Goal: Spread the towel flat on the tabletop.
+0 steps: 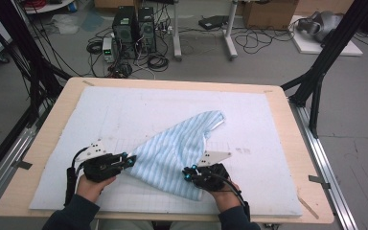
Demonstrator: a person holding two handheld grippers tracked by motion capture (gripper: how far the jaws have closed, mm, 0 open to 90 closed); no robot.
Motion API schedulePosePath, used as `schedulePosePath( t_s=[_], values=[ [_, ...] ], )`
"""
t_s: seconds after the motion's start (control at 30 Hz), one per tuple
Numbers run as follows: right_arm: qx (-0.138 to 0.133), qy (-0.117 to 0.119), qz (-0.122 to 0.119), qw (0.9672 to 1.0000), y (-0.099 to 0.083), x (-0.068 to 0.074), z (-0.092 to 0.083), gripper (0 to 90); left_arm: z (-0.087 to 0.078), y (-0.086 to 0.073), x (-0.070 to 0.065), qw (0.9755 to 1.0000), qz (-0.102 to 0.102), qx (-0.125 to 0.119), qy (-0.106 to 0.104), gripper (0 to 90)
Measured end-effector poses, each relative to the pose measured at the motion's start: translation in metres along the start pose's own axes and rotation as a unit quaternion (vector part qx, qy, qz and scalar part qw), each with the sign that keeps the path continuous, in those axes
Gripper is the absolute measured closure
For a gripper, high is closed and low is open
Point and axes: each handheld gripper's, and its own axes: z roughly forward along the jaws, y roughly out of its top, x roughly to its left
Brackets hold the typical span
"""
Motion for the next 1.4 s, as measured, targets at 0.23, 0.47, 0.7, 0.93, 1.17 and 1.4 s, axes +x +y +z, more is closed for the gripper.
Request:
schedulePosePath(
  t_s=[0.23,0.47,0.7,0.93,1.17,1.4],
  values=[
    [-0.005,-0.048,-0.006,0.9988,0.021,-0.023,-0.017,78.9,0.016,0.032,0.005,0.9995,0.006,-0.030,0.005,81.5],
    [0.017,-0.110,0.000,0.9938,0.022,-0.043,-0.011,80.5,0.042,0.040,0.009,0.9990,-0.001,-0.042,0.012,82.5],
    [0.024,-0.154,0.014,0.9876,0.021,-0.054,-0.005,66.8,0.058,0.040,0.013,0.9987,-0.013,-0.037,0.032,82.9],
    [-0.018,-0.091,-0.069,0.9933,0.013,-0.020,-0.009,54.4,0.059,0.039,0.014,0.9987,-0.015,-0.032,0.037,82.9],
    [0.032,-0.072,-0.125,0.9890,0.004,-0.005,0.017,53.9,0.059,0.039,0.013,0.9987,-0.011,-0.030,0.040,82.9],
    [0.078,-0.107,-0.117,0.9842,0.001,-0.009,0.033,74.6,0.057,0.037,0.014,0.9990,-0.004,-0.020,0.040,82.8]
  ],
)
